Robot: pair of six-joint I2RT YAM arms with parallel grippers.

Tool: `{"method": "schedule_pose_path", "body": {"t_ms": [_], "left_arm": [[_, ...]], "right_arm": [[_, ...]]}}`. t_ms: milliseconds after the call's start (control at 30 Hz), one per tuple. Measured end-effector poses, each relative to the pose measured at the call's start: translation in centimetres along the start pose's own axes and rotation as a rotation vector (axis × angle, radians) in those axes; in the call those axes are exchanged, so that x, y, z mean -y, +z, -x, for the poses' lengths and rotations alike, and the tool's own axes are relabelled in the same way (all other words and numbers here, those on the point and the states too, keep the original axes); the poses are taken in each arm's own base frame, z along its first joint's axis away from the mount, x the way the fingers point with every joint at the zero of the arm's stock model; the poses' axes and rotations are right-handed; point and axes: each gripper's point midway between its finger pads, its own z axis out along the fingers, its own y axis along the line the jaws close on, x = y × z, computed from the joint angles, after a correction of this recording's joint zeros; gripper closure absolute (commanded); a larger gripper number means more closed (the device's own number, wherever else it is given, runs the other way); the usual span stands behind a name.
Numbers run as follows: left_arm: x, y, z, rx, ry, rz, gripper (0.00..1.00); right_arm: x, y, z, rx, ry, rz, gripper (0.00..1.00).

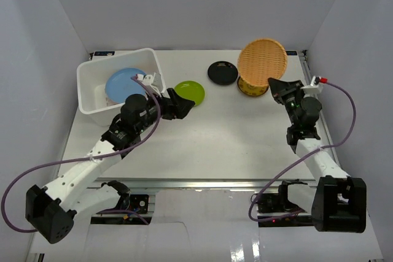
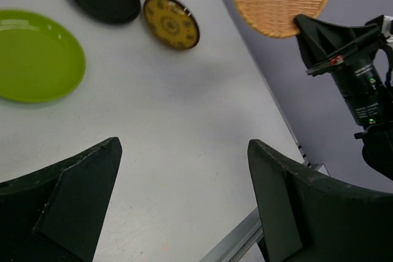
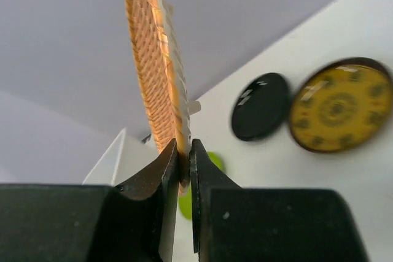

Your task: Place the plates into the plastic bin on the countertop

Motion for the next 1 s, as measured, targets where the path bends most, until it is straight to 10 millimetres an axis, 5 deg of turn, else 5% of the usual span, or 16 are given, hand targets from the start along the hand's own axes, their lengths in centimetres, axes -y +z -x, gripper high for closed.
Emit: {"method": "schedule_pose_path", "body": {"t_ms": [100,267,467,633,833,933,1000], "left_arm": [[3.4,-2.6,4.9,0.114,0.08,-0.075,0.02],[6.1,-8.0,10.6,0.3,0.193,-0.099,0.02],[6.3,-13.8,14.7,0.494,0.259,-0.039,0.02],[5.5,-16.9,16.7,0.621,0.28,0.024,0.02],[2.3,-15.4,15.4,0.607,0.304,0.142,0.02],[1.1,-14.6,14.4,0.58,0.312,0.175,0.02],[0.5,-14.3,14.0,0.569,0.317,0.193,0.02]], "right_arm": [[-7.3,1.4,-2.0,-0.085,-0.05,0.165,0.92],[-19.0,5.3,-9.6,-0.304,-0.091,0.395,0.92],[-26.9,8.1,-20.9,-0.518,-0.105,0.518,0.92],[-30.6,10.4,-31.0,-0.655,-0.129,0.532,0.92],[-30.3,11.0,-40.8,-0.77,-0.132,0.489,0.9],[-28.5,10.6,-43.8,-0.809,-0.129,0.435,0.72],[-27.5,10.4,-45.0,-0.824,-0.12,0.404,0.51]]}}
